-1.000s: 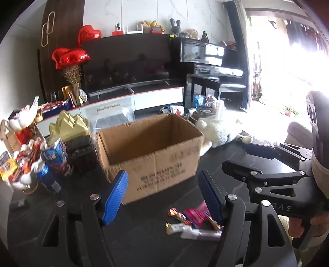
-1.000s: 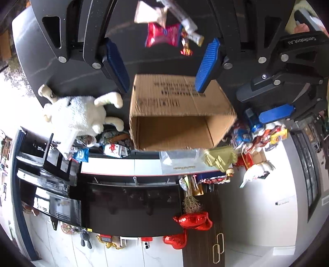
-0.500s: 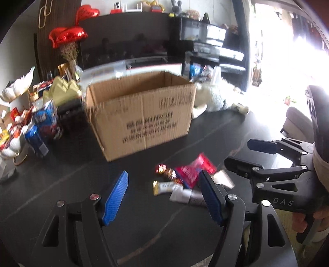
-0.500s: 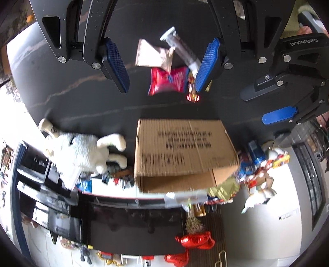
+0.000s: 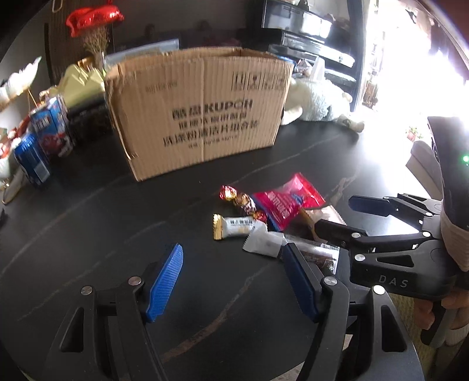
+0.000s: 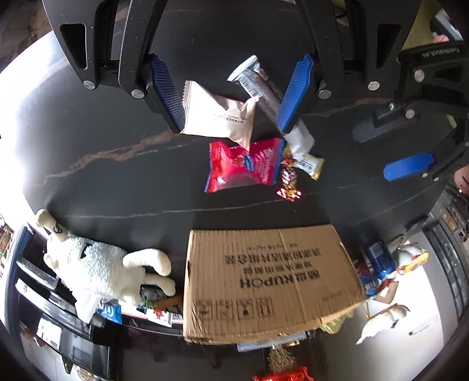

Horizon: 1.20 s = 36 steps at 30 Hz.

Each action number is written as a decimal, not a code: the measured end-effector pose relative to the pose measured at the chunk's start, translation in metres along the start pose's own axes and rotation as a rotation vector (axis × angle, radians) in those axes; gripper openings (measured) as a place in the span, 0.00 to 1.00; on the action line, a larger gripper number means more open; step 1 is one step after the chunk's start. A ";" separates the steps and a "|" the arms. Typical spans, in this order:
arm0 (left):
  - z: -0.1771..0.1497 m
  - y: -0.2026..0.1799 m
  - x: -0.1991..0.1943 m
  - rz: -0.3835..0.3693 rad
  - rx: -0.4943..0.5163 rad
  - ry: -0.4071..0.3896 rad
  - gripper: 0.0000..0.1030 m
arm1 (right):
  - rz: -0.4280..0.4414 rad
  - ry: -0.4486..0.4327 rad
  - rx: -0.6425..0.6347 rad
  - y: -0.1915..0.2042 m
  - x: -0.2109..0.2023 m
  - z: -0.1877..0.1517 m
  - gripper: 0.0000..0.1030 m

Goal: Organize snacks
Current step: 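Return both grippers to the remaining snack pile, then grasp the white-wrapped bar with the left gripper while the right grasps the beige pouch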

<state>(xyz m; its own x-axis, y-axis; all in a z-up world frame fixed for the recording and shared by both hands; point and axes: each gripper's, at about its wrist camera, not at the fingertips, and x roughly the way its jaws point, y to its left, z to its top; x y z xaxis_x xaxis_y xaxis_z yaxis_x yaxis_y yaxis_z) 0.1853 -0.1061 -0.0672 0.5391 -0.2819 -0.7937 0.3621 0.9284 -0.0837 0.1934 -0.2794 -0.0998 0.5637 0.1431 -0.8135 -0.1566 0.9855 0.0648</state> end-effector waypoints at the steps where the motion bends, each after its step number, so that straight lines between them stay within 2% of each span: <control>1: -0.001 0.000 0.003 -0.005 -0.005 0.006 0.68 | -0.006 0.000 -0.001 0.000 0.002 0.000 0.65; 4: -0.002 0.000 0.009 -0.015 -0.012 0.019 0.68 | -0.015 0.009 -0.002 -0.001 0.008 -0.001 0.60; 10: -0.002 0.000 0.016 -0.024 -0.015 0.026 0.67 | -0.020 0.029 -0.004 0.000 0.020 -0.001 0.58; 13: -0.001 0.002 0.019 -0.027 -0.022 0.030 0.67 | -0.022 0.042 -0.005 0.001 0.026 -0.001 0.51; 17: -0.002 0.002 0.024 -0.047 -0.031 0.045 0.67 | -0.023 0.038 -0.007 0.001 0.028 -0.001 0.49; 24: -0.001 0.001 0.029 -0.069 -0.061 0.057 0.67 | -0.014 0.007 0.006 -0.001 0.024 -0.002 0.38; 33: -0.006 -0.011 0.033 -0.109 -0.090 0.082 0.65 | 0.008 -0.049 0.057 -0.012 0.009 -0.008 0.30; 36: -0.005 -0.018 0.032 -0.119 -0.131 0.087 0.64 | 0.000 -0.068 0.087 -0.021 0.002 -0.011 0.29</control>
<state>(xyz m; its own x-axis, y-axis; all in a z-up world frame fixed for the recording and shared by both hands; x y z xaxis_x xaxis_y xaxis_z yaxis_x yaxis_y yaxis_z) 0.1921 -0.1307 -0.0945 0.4288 -0.3745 -0.8221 0.3140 0.9151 -0.2530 0.1886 -0.3008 -0.1091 0.6182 0.1464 -0.7723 -0.0873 0.9892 0.1176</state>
